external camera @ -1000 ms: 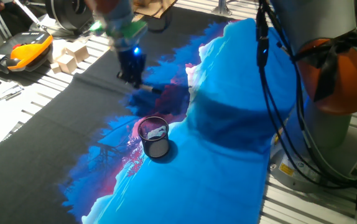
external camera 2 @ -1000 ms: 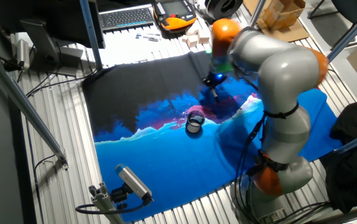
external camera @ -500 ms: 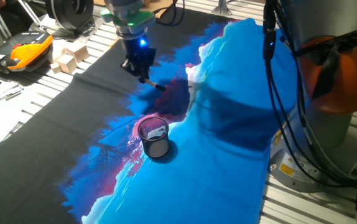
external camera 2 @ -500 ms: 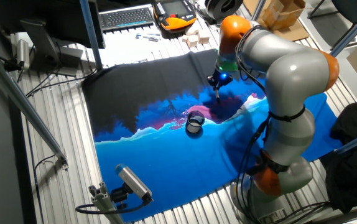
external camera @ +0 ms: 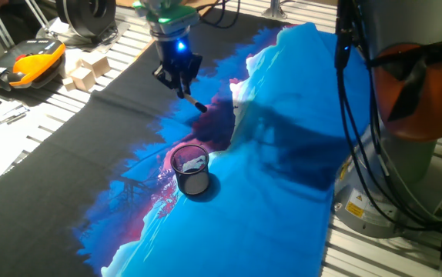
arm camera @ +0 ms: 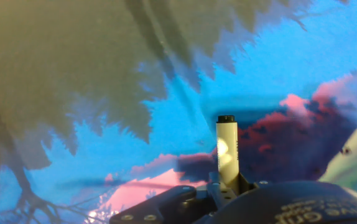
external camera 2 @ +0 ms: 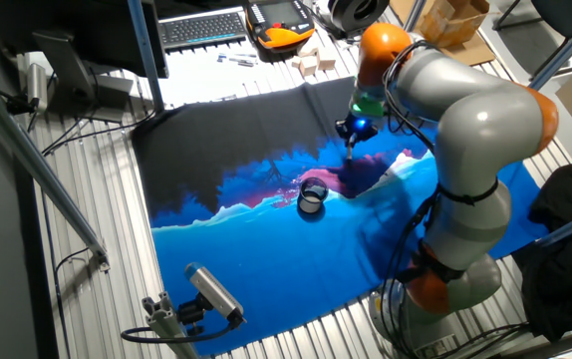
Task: Put the pen into the pen holder
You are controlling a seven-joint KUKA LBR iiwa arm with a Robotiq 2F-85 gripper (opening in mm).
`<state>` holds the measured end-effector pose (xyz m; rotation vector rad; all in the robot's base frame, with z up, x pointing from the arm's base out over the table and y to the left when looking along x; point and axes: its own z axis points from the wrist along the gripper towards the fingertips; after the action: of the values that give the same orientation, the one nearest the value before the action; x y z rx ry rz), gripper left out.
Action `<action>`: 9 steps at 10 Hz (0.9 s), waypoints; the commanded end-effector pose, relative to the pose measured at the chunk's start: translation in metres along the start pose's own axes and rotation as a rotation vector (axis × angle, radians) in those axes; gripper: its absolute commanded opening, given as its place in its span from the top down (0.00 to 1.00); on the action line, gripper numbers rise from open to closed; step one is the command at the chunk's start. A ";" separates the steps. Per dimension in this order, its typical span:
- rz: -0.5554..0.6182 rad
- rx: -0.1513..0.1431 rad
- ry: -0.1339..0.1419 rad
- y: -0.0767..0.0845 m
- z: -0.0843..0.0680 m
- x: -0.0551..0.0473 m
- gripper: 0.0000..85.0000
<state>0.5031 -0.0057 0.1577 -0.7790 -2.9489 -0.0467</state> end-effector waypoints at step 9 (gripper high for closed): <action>0.277 0.002 -0.051 -0.004 -0.021 0.025 1.00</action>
<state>0.4815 0.0017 0.1813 -1.1962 -2.8552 -0.0040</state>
